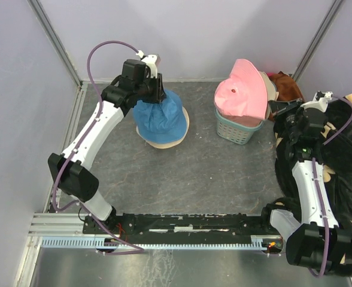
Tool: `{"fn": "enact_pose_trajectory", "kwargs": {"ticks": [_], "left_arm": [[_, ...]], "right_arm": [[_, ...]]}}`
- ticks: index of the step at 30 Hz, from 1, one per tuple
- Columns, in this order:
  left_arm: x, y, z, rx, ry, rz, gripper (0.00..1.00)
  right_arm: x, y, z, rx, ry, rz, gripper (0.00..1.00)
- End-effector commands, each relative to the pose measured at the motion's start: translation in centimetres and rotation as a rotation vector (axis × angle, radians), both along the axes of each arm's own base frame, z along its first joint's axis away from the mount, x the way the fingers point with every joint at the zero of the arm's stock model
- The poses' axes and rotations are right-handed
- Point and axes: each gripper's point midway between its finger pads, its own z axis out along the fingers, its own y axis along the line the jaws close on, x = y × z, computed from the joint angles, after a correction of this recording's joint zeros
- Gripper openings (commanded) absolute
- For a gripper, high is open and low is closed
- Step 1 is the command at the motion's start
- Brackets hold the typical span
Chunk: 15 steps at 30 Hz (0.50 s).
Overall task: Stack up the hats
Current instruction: Stack the hat on the hat.
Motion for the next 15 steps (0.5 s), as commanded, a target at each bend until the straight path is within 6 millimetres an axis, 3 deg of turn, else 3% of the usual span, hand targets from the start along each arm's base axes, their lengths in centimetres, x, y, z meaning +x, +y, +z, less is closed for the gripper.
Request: {"fn": "enact_pose_trajectory", "kwargs": {"ticks": [1,8,15], "left_arm": [[1.2,-1.0,1.5,-0.041,-0.029,-0.026,0.40],[1.5,-0.8,0.2,-0.036,-0.004,-0.023,0.43],[0.9,-0.6,1.4,-0.059,-0.032,-0.020,0.53]], "right_arm": [[-0.3,-1.7,0.8,-0.015,-0.041,-0.077,0.01],[0.1,-2.3,-2.7,0.003,0.030,-0.105,0.01],[0.5,-3.0,-5.8,0.011,0.110,-0.140,0.01]]}}
